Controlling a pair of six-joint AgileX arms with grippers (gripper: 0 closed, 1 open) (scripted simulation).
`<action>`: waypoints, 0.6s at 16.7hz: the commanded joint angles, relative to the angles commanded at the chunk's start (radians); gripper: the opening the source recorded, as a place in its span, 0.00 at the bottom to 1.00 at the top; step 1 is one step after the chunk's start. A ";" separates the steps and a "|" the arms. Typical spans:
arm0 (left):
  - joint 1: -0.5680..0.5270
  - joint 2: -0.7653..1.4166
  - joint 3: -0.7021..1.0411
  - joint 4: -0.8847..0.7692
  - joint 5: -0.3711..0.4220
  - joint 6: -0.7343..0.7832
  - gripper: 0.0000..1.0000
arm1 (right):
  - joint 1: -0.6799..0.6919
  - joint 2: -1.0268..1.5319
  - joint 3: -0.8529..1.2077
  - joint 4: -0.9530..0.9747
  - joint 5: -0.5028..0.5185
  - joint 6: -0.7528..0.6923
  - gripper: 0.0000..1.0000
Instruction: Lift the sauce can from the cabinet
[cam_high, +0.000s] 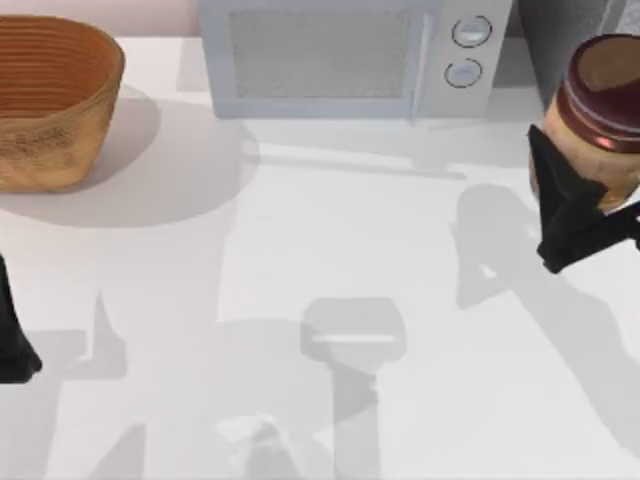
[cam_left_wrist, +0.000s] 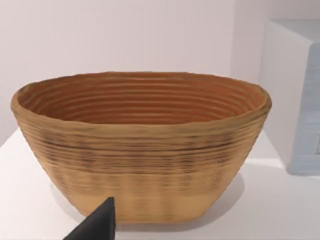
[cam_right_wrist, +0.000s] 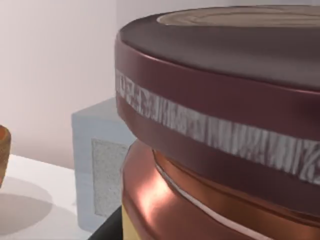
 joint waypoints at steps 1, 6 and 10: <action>0.000 0.000 0.000 0.000 0.000 0.000 1.00 | 0.037 0.103 0.024 0.069 0.002 0.001 0.00; 0.000 0.000 0.000 0.000 0.000 0.000 1.00 | 0.200 0.590 0.135 0.394 0.015 0.008 0.00; 0.000 0.000 0.000 0.000 0.000 0.000 1.00 | 0.290 0.883 0.199 0.594 0.027 0.013 0.00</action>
